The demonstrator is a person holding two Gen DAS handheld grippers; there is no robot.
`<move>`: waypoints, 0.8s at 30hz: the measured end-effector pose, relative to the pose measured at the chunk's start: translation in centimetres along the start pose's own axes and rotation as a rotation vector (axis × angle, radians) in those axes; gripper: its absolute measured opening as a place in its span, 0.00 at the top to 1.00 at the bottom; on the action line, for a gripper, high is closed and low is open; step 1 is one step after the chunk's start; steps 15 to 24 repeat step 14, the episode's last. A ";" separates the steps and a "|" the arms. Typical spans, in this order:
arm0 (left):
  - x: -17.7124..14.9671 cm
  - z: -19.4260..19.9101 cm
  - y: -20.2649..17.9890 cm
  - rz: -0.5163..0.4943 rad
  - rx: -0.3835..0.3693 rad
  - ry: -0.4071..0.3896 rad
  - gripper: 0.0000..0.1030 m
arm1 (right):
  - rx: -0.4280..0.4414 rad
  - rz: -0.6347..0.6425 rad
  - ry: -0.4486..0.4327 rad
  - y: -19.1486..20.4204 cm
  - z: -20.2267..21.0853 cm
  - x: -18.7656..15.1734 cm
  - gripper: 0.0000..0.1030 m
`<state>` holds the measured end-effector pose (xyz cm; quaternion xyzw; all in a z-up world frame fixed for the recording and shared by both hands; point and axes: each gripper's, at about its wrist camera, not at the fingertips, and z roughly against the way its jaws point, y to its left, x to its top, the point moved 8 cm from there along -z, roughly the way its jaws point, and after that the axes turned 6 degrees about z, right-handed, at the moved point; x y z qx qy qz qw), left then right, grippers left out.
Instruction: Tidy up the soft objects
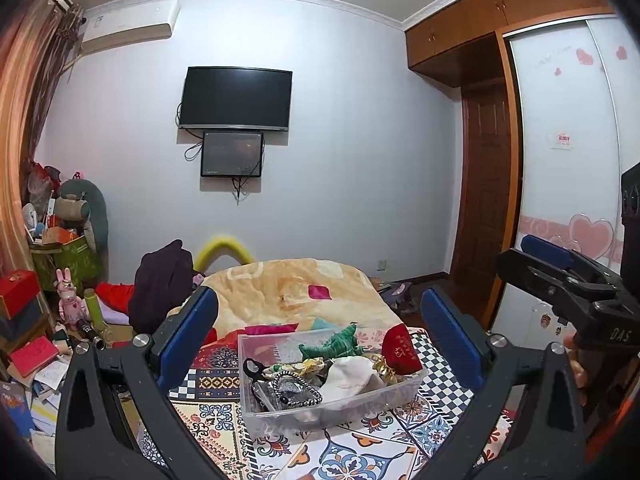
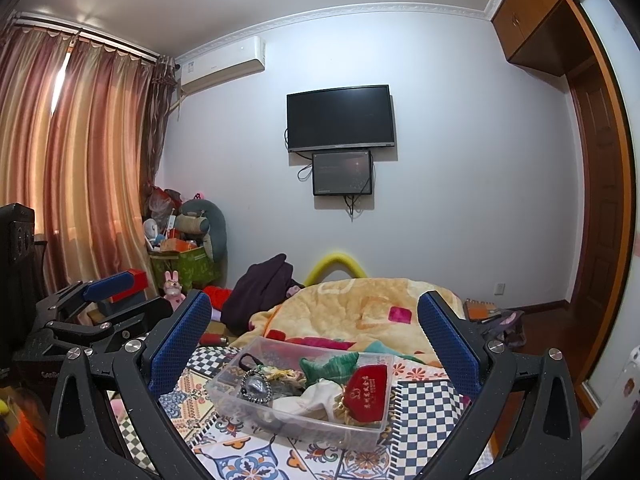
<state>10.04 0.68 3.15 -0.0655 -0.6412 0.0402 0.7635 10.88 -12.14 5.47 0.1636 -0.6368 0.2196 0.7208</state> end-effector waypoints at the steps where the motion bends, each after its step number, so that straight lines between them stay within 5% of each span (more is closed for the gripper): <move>1: 0.0 0.0 0.0 -0.001 0.000 0.001 0.00 | -0.001 0.000 0.000 0.0 0.0 0.0 0.00; 24: -0.1 0.1 -0.3 -0.012 -0.003 0.002 0.00 | -0.002 -0.001 0.012 -0.3 -0.2 -0.2 0.00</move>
